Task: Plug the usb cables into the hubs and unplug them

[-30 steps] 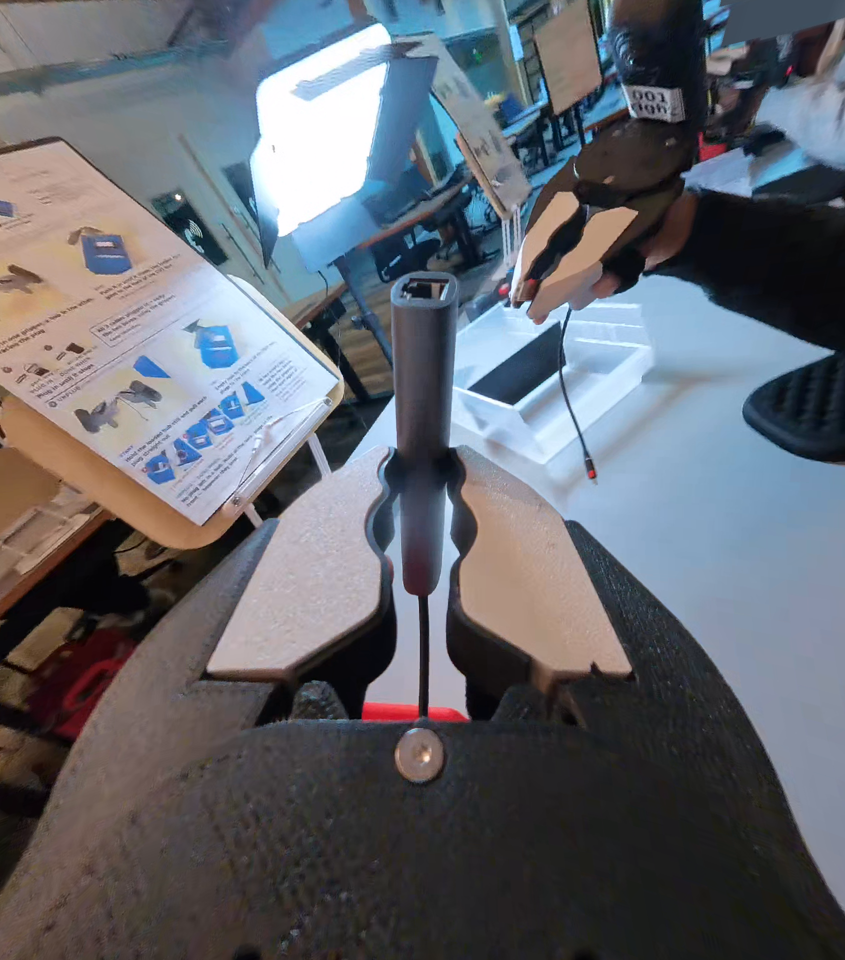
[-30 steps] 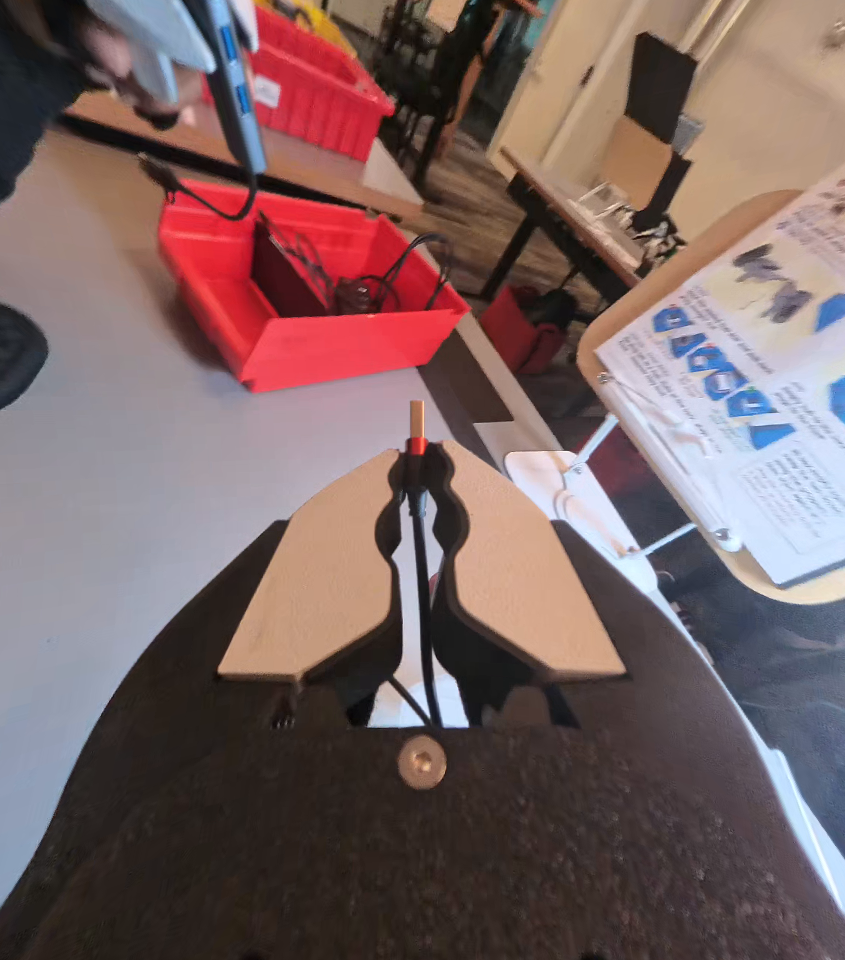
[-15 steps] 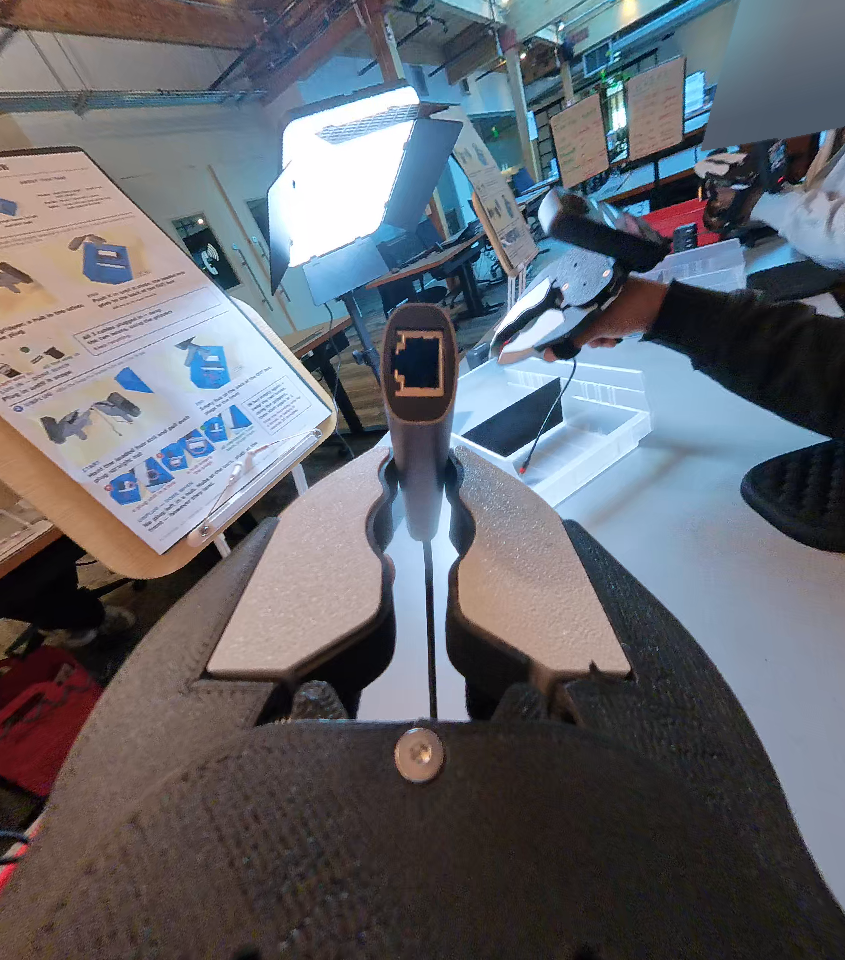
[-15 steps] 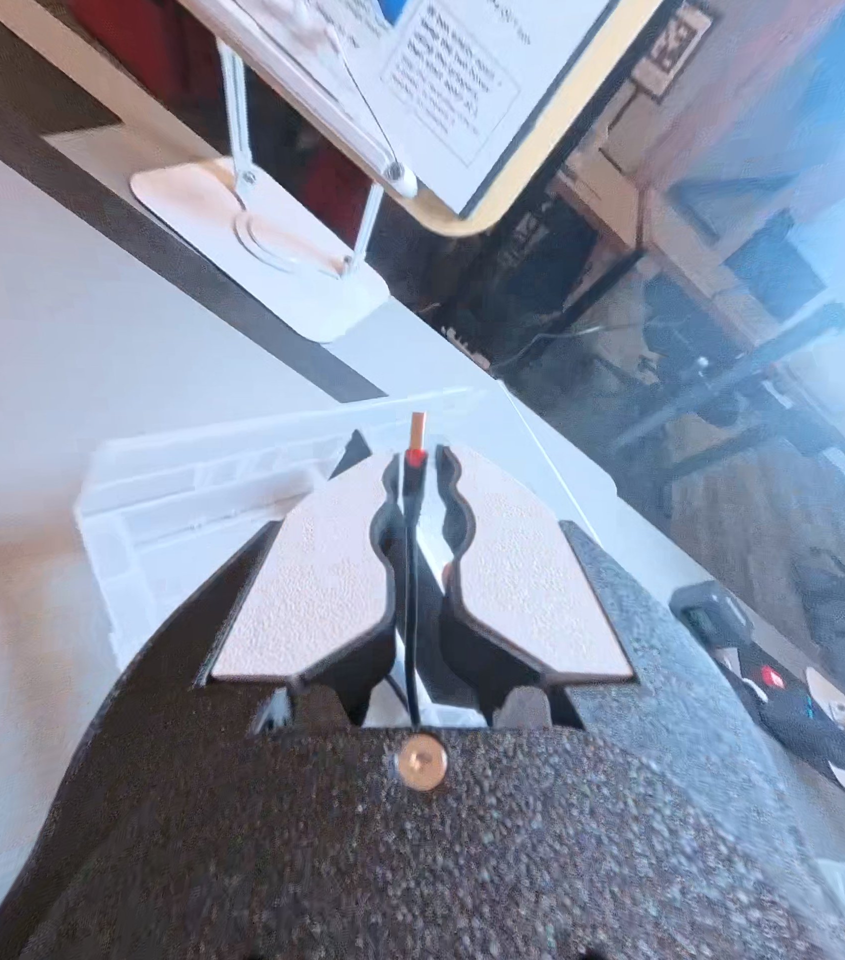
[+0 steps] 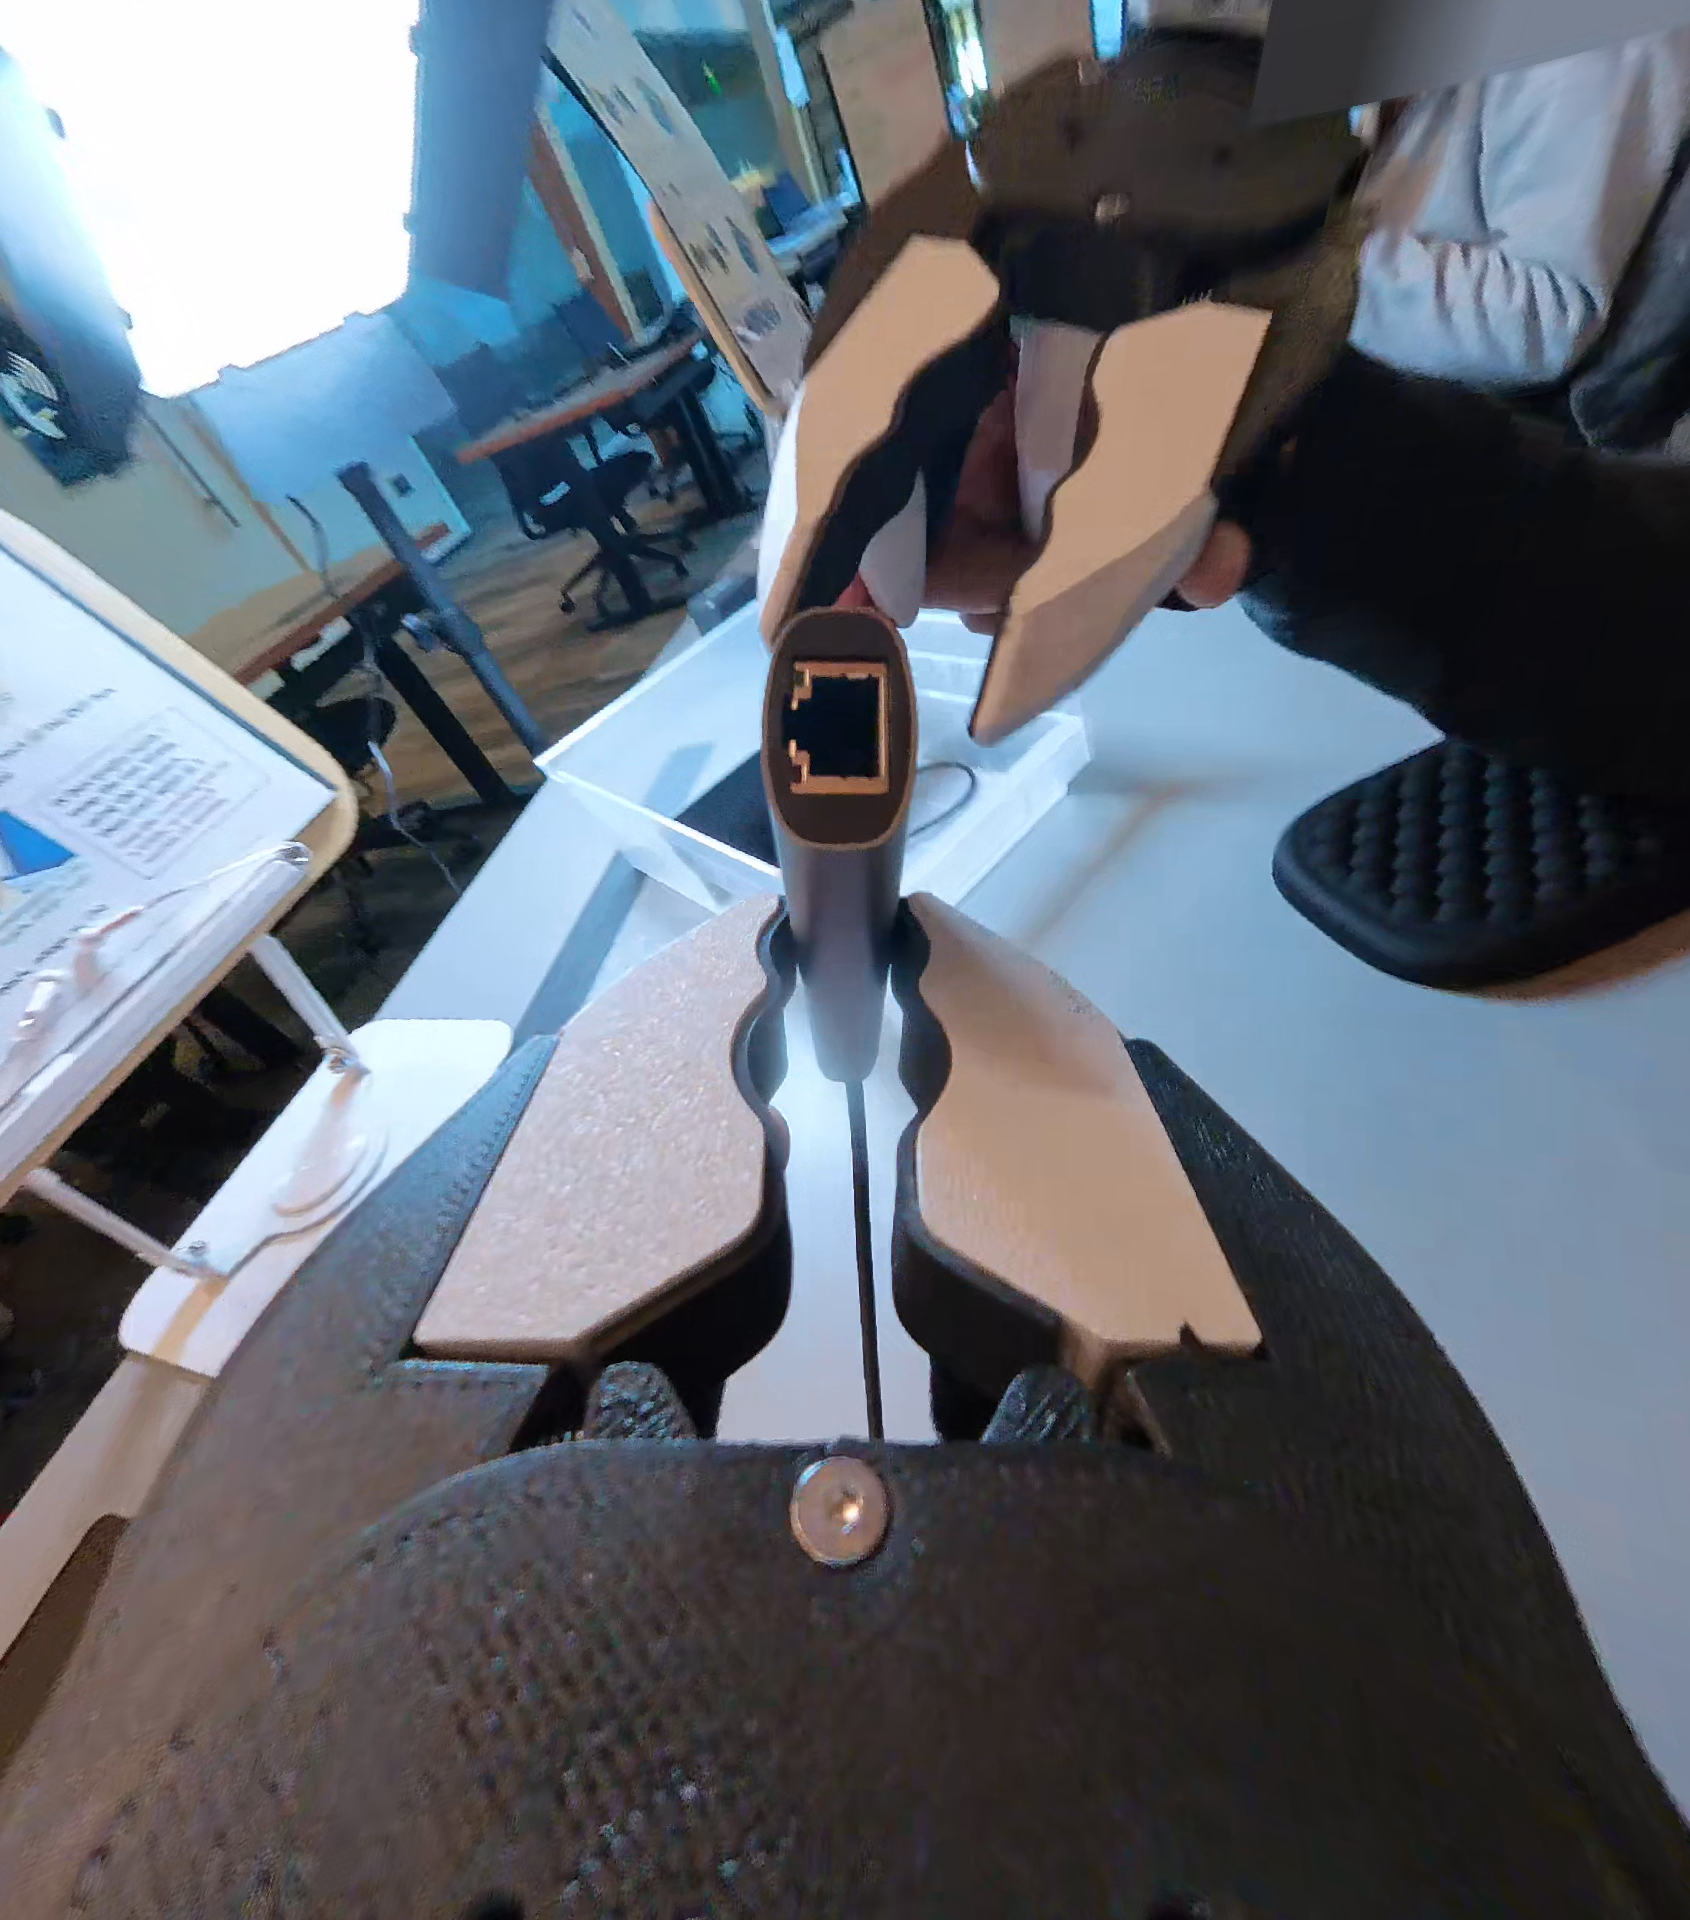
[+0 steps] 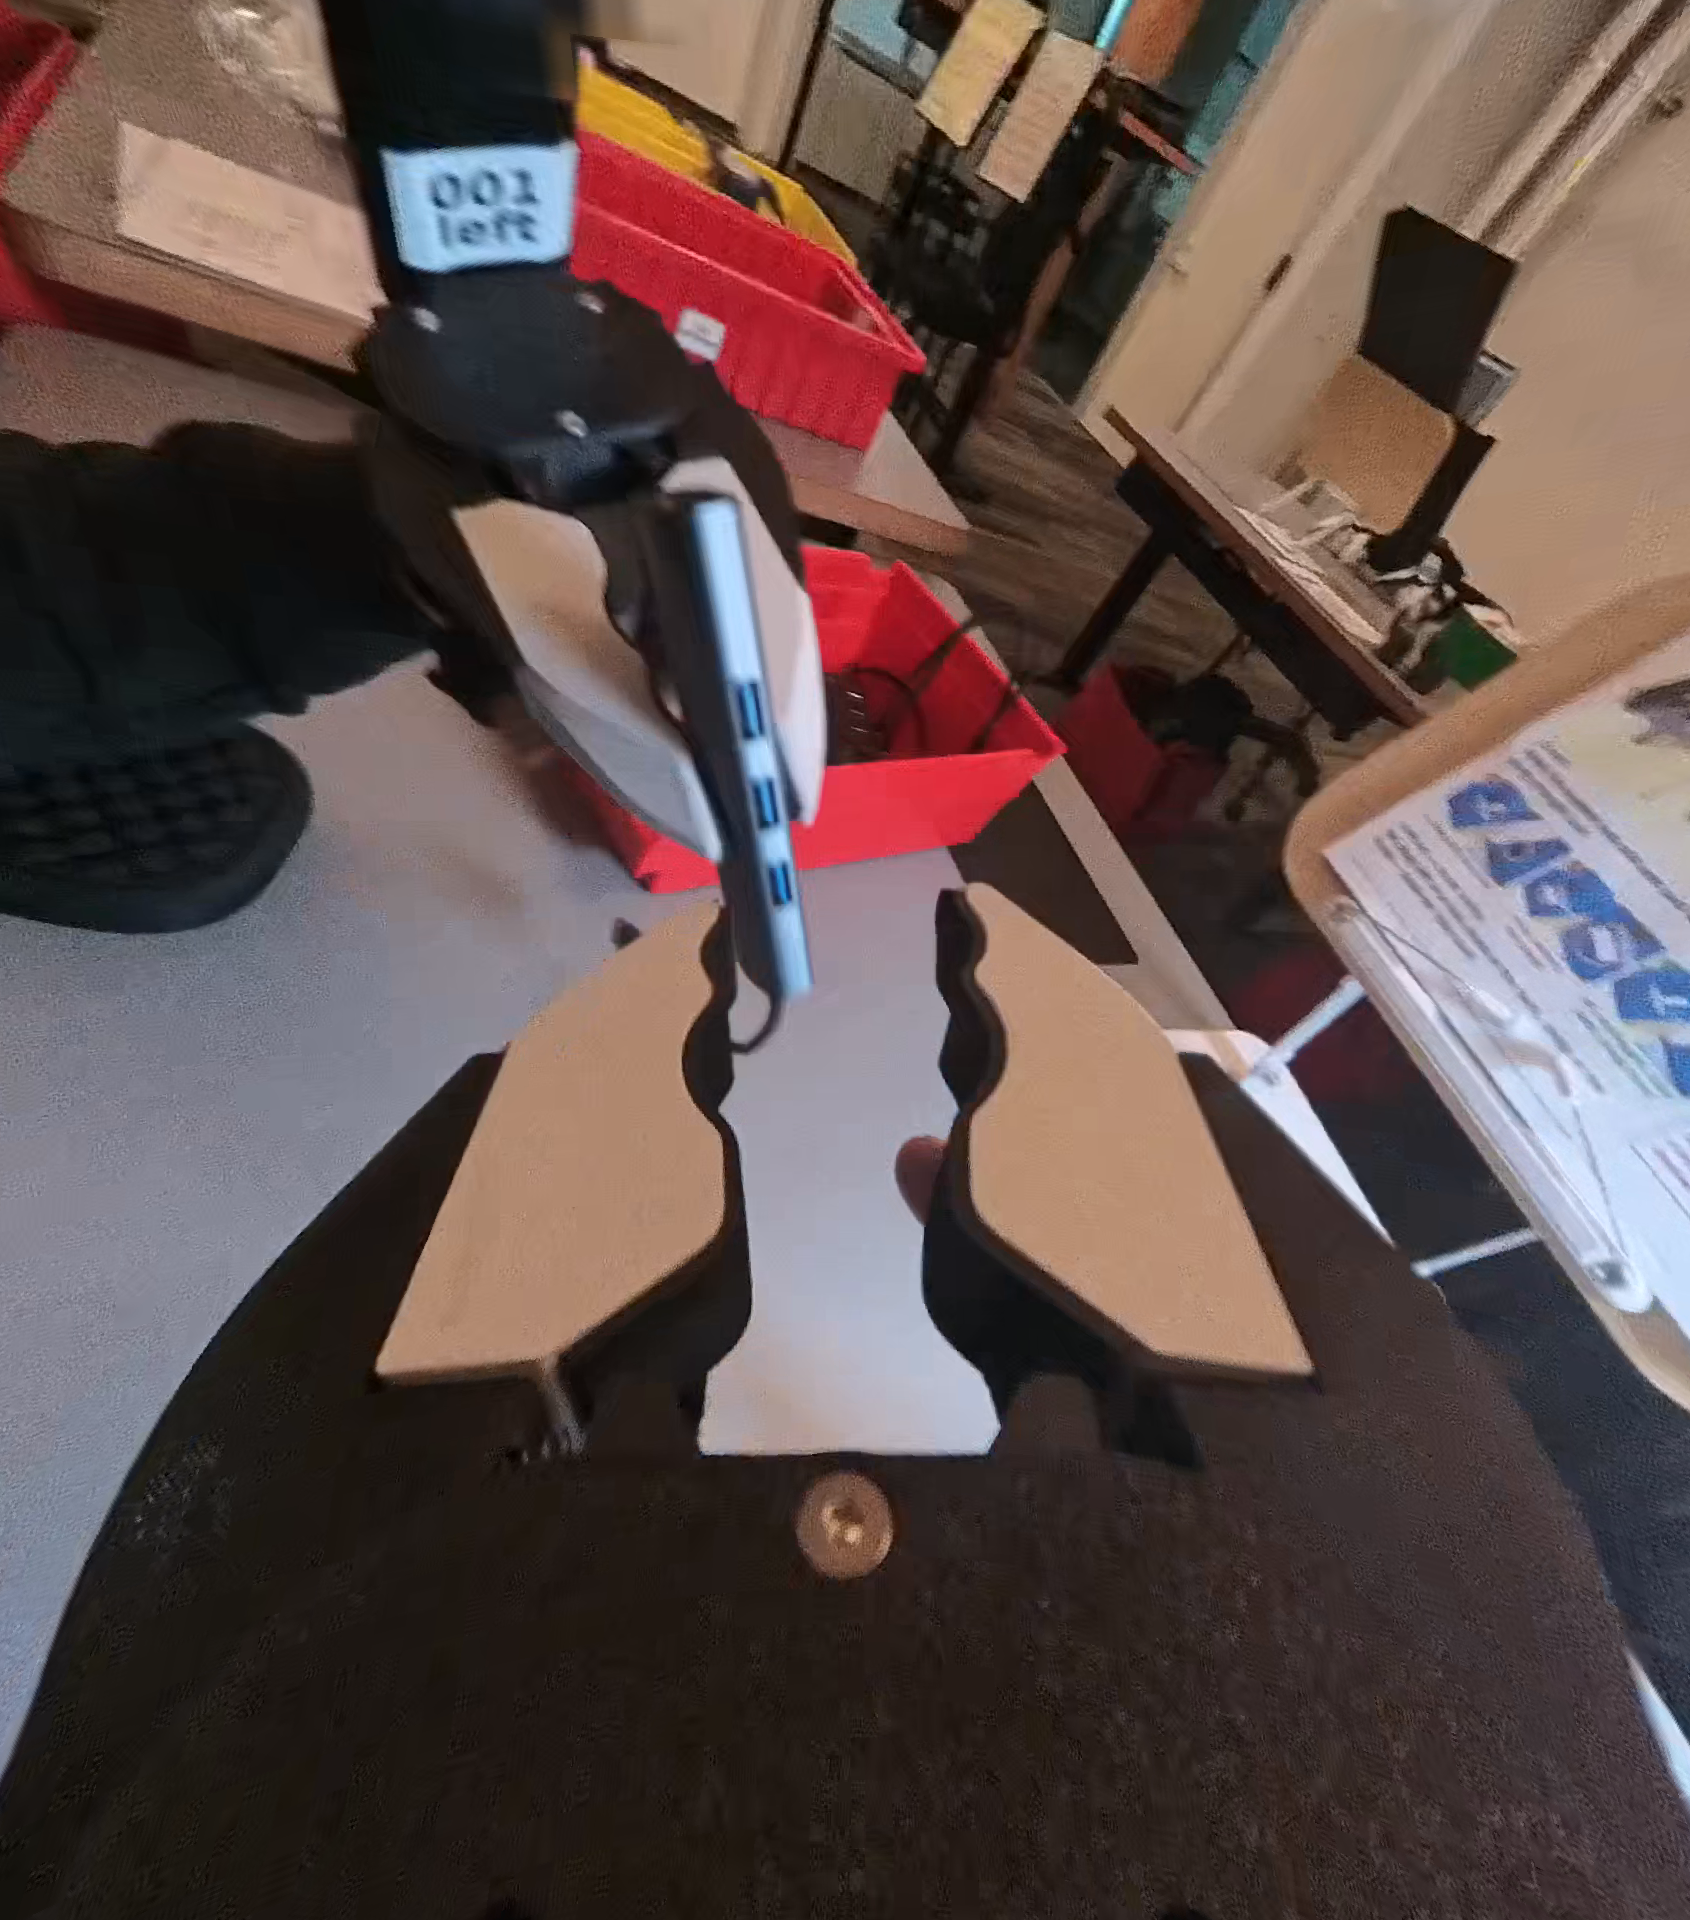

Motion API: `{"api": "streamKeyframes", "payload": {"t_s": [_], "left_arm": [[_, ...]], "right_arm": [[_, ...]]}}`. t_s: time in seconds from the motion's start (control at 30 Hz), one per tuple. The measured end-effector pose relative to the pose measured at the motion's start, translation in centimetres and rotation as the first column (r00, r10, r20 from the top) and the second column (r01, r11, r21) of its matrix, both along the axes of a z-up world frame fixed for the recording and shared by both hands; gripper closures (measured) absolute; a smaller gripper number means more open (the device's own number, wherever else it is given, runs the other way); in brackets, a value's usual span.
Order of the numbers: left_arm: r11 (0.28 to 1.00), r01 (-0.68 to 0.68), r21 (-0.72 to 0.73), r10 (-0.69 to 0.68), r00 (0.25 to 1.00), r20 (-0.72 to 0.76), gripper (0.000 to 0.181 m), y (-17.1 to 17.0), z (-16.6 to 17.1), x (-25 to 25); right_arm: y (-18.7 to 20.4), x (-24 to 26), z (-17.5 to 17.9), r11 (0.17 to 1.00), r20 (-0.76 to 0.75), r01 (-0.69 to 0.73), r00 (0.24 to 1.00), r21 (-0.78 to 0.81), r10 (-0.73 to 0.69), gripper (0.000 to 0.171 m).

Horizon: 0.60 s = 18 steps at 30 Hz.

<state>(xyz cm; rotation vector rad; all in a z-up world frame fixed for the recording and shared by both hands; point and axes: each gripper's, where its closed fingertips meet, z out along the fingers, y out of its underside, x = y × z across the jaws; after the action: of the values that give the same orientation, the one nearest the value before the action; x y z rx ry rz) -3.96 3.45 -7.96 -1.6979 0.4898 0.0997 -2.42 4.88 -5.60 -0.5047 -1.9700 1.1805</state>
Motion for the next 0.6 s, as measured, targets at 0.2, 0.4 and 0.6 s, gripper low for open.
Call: {"api": "streamKeyframes", "payload": {"t_s": [0.2, 0.4, 0.6], "left_arm": [[0.991, 0.016, -0.136, -0.029, 0.995, -0.098, 0.164, 2.0, -3.8, 2.0], [0.995, -0.043, 0.087, 0.041, 0.999, 0.025, 0.139, 1.0, 0.9, -0.2], [0.942, -0.213, 0.259, 0.165, 0.967, 0.197, 0.150, -3.5, 6.0, -5.8]], "right_arm": [[-2.7, -0.2, -3.5, 0.986, 0.077, -0.057, 0.996, 0.158, 0.045, 0.153], [3.0, -0.2, 0.4, 0.989, -0.041, 0.100, 0.994, 0.111, -0.096, 0.154], [19.5, 0.5, 6.0, 0.779, -0.357, 0.621, 0.712, -0.083, -0.605, 0.154]]}}
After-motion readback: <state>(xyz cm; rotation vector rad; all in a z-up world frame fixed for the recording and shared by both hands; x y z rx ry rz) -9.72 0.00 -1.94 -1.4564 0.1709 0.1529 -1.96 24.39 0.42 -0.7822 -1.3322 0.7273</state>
